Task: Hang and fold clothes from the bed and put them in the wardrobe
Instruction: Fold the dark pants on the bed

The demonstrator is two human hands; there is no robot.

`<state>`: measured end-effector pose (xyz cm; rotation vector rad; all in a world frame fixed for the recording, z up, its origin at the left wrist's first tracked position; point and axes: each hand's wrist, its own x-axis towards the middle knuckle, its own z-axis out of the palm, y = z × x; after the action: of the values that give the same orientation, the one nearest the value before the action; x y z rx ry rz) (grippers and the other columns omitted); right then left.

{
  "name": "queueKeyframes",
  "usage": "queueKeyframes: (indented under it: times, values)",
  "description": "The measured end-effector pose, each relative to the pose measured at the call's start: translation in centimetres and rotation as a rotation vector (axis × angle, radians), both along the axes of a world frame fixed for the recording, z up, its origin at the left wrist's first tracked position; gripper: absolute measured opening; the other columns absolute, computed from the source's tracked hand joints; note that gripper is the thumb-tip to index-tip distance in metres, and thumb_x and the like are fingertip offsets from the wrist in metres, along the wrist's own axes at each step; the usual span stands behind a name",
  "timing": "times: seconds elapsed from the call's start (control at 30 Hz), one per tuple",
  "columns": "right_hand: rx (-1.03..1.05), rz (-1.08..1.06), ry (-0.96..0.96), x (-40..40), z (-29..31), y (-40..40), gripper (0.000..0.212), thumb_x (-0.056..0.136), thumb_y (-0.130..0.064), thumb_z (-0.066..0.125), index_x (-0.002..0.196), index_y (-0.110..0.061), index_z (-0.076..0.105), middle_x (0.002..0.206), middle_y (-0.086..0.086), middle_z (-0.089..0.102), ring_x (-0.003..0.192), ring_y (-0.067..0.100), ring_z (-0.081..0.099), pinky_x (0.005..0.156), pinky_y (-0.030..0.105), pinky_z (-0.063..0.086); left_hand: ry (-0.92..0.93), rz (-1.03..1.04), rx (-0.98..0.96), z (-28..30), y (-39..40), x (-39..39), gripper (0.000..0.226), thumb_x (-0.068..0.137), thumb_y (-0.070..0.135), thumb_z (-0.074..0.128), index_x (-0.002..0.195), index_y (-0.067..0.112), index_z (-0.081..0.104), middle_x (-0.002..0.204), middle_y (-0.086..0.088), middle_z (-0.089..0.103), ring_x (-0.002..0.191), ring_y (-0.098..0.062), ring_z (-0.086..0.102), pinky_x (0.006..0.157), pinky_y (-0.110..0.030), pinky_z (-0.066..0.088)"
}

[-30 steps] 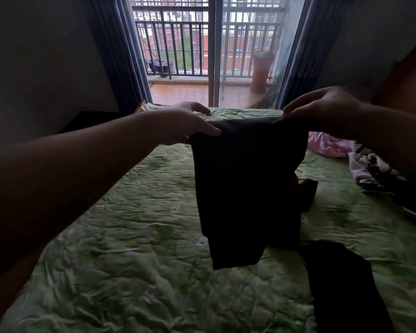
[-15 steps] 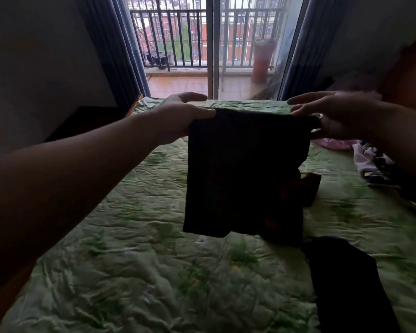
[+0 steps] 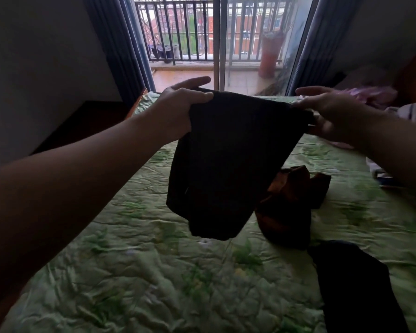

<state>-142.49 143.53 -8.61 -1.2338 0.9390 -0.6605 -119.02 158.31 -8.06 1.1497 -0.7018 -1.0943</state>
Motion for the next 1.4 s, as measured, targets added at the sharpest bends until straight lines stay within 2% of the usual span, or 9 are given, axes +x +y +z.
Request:
queueKeyframes:
  times: [0.23, 0.4, 0.53, 0.63, 0.77, 0.87, 0.97, 1.17, 1.4]
  values:
    - [-0.273, 0.065, 0.091, 1.8, 0.0, 1.1, 0.019, 0.080, 0.000, 0.070, 0.099, -0.006, 0.068, 0.087, 0.006, 0.070, 0.069, 0.008, 0.071, 0.063, 0.017, 0.054, -0.502, 0.036, 0.204, -1.3, 1.2, 3.1, 0.052, 0.074, -0.013, 0.069, 0.122, 0.007, 0.060, 0.109, -0.014, 0.064, 0.096, -0.024, 0.066, 0.078, -0.025, 0.058]
    - [-0.455, 0.200, 0.176, 3.5, 0.4, 2.3, 0.034, 0.073, -0.004, 0.078, 0.105, -0.009, 0.068, 0.091, 0.001, 0.071, 0.073, 0.003, 0.069, 0.063, 0.011, 0.052, -0.936, 0.055, 0.300, -2.0, 3.2, 4.3, 0.039, 0.073, 0.001, 0.077, 0.109, 0.013, 0.069, 0.095, -0.002, 0.069, 0.083, -0.013, 0.065, 0.062, -0.016, 0.049]
    - [-1.063, 0.411, 0.613, 4.8, 0.1, 4.0, 0.032, 0.070, -0.009, 0.082, 0.100, -0.016, 0.072, 0.088, -0.001, 0.068, 0.078, 0.014, 0.065, 0.061, 0.010, 0.045, -1.255, 0.095, 0.316, -1.4, 5.0, 5.5, 0.016, 0.078, 0.018, 0.076, 0.092, 0.022, 0.073, 0.080, 0.006, 0.064, 0.069, -0.004, 0.056, 0.060, -0.015, 0.040]
    - [-1.315, 0.457, 0.674, 6.4, -0.4, 5.4, 0.010, 0.073, -0.008, 0.075, 0.082, -0.011, 0.076, 0.082, 0.005, 0.065, 0.082, 0.028, 0.064, 0.067, 0.024, 0.043, -1.472, 0.125, 0.296, -1.1, 6.4, 6.8, 0.021, 0.077, 0.031, 0.077, 0.096, 0.024, 0.074, 0.096, 0.002, 0.056, 0.090, -0.012, 0.054, 0.081, -0.023, 0.044]
    - [-1.299, 0.693, 0.895, 8.6, 1.1, 5.5, 0.011, 0.079, -0.025, 0.074, 0.088, -0.031, 0.074, 0.113, -0.003, 0.068, 0.108, 0.025, 0.060, 0.095, 0.042, 0.047, -1.168, -0.106, 0.334, -0.6, 8.8, 8.9, 0.014, 0.077, 0.014, 0.077, 0.090, 0.009, 0.073, 0.091, -0.016, 0.067, 0.084, -0.021, 0.060, 0.081, -0.035, 0.048]
    - [-0.803, 1.042, 0.844, 9.6, 2.3, 4.9, 0.006, 0.073, -0.030, 0.077, 0.078, -0.028, 0.073, 0.086, 0.001, 0.074, 0.081, 0.016, 0.066, 0.081, 0.044, 0.054, -0.779, -0.167, 0.312, -0.2, 10.7, 10.3, 0.018, 0.073, 0.005, 0.073, 0.091, 0.002, 0.071, 0.078, -0.007, 0.069, 0.075, -0.013, 0.064, 0.072, -0.025, 0.050]
    - [-0.552, 1.030, 0.648, 11.1, 2.6, 4.1, 0.027, 0.064, -0.026, 0.072, 0.088, -0.013, 0.073, 0.078, 0.004, 0.074, 0.070, 0.013, 0.068, 0.067, 0.030, 0.054, -0.628, -0.167, 0.295, -0.3, 11.0, 11.9, 0.024, 0.069, 0.016, 0.072, 0.090, 0.006, 0.071, 0.078, -0.002, 0.070, 0.071, -0.013, 0.066, 0.064, -0.020, 0.053]
    - [-0.907, 0.800, 0.862, 15.8, -1.9, 2.7, 0.007, 0.086, -0.016, 0.069, 0.081, -0.018, 0.072, 0.054, -0.004, 0.062, 0.043, 0.003, 0.056, 0.043, 0.018, 0.045, -1.132, -0.025, 0.457, -3.8, 7.7, 14.9, 0.017, 0.080, 0.018, 0.076, 0.096, 0.013, 0.076, 0.087, -0.008, 0.072, 0.075, -0.015, 0.062, 0.070, -0.030, 0.050]
    - [-1.382, 0.413, 0.567, 19.0, -3.8, 0.4, 0.020, 0.090, -0.025, 0.059, 0.100, -0.019, 0.075, 0.089, 0.010, 0.074, 0.073, 0.022, 0.064, 0.073, 0.035, 0.053, -1.264, 0.352, 0.275, -5.8, 5.7, 17.6, 0.018, 0.079, 0.031, 0.072, 0.092, 0.018, 0.077, 0.085, -0.003, 0.075, 0.083, -0.017, 0.070, 0.077, -0.036, 0.055]
